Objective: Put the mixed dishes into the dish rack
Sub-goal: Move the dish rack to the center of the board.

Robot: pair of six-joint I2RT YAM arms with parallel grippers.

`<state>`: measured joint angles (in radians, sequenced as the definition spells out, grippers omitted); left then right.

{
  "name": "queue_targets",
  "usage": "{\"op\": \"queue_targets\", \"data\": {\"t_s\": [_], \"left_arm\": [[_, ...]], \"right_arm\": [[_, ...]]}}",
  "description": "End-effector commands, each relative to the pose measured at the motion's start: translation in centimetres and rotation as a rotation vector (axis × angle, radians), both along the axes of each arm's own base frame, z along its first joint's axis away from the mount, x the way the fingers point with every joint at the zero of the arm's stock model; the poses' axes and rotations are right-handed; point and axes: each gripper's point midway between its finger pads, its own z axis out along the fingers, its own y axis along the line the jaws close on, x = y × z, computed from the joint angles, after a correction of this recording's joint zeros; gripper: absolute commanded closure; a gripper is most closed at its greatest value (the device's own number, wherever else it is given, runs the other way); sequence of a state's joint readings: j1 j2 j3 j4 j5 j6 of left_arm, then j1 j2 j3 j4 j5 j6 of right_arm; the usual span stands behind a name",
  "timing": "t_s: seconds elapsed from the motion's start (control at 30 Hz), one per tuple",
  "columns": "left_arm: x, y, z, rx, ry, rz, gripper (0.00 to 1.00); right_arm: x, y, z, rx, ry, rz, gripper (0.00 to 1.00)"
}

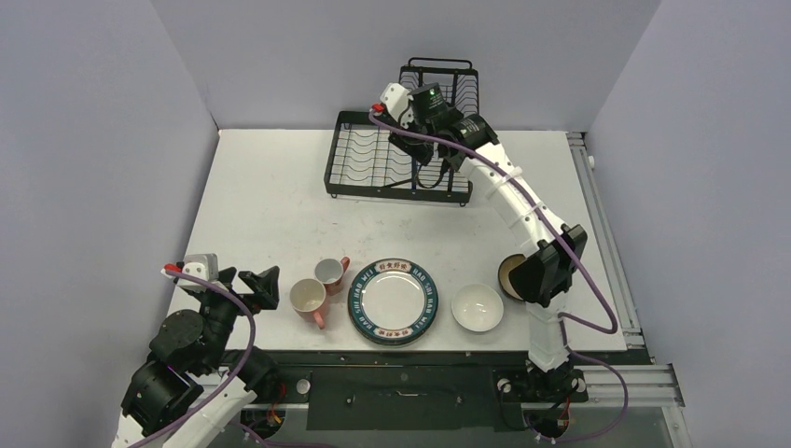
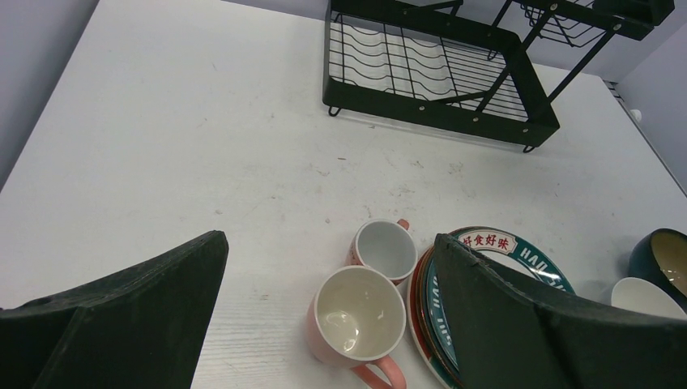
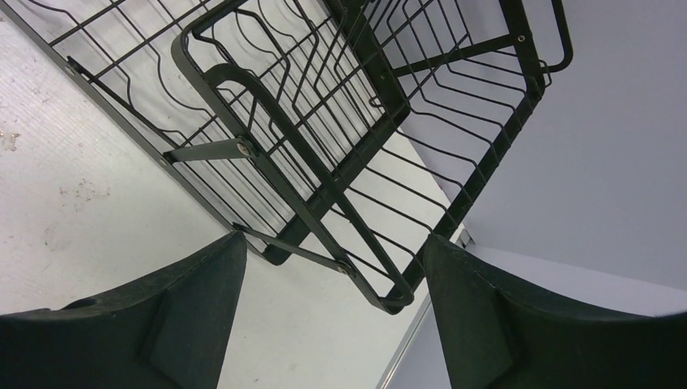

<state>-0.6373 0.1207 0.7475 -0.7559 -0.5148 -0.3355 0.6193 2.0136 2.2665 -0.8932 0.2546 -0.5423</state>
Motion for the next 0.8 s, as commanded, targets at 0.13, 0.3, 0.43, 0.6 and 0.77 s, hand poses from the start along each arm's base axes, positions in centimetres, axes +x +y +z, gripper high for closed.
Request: {"op": "queue_targets", "data": {"t_s": [0.13, 0.3, 0.43, 0.6, 0.77], "left_arm": [[0.3, -0.2, 1.1, -0.016, -0.037, -0.001, 0.04], [0.4, -0.1, 1.2, -0.016, -0.037, 0.007, 0.04], [0.4, 0.0, 1.1, -0.013, -0.034, 0.011, 0.04], [0.5, 0.0, 1.1, -0.011, -0.033, 0.012, 0.04], [0.5, 0.0, 1.1, -0.009, -0.033, 0.014, 0.04]], "right_arm": [[2.1, -0.5, 0.3, 0.047, -0.02, 0.021, 0.24], [2.7, -0.4, -0.7, 0.093, 0.012, 0.035, 0.23], [3.1, -0.4, -1.9, 0.094, 0.039, 0.046, 0.24], [3.2, -0.5, -2.9, 0.091, 0.065, 0.046, 0.28], [3.0, -0.8, -3.5, 0.085, 0.083, 0.039, 0.35]]}}
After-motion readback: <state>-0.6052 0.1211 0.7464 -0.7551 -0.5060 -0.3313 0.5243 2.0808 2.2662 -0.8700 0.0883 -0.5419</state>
